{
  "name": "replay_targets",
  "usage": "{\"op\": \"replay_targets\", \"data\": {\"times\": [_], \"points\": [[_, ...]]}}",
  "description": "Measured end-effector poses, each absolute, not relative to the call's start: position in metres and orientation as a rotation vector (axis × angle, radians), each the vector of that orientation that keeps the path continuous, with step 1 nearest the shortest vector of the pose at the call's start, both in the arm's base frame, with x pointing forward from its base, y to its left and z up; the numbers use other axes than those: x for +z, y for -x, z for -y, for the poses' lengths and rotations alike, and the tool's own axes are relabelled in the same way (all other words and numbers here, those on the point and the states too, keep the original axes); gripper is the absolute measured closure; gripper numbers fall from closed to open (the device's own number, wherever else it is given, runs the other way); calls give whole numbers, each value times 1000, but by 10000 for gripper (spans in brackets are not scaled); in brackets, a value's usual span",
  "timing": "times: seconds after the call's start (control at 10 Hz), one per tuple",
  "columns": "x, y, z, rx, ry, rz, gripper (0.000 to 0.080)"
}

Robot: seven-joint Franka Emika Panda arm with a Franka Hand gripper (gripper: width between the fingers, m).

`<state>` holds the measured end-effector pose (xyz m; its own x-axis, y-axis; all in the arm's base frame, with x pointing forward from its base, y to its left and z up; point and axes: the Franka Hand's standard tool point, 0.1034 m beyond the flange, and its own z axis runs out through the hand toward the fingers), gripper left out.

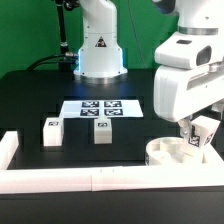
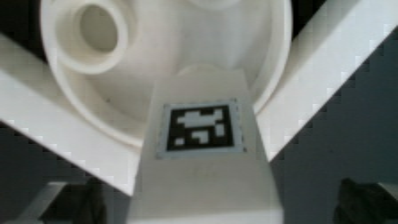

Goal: Assemble stool

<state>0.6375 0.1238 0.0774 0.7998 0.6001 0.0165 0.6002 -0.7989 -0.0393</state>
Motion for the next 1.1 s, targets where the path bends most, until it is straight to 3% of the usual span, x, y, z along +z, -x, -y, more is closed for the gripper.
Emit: {"op": "replay_targets", "data": {"times": [0.5,0.7,1.1], "points": [[75,-640,-124,-3,2953,940,153],[75,-640,-123,-2,2963,907,466],[74,-640,-121,8,3070,390,464]]}}
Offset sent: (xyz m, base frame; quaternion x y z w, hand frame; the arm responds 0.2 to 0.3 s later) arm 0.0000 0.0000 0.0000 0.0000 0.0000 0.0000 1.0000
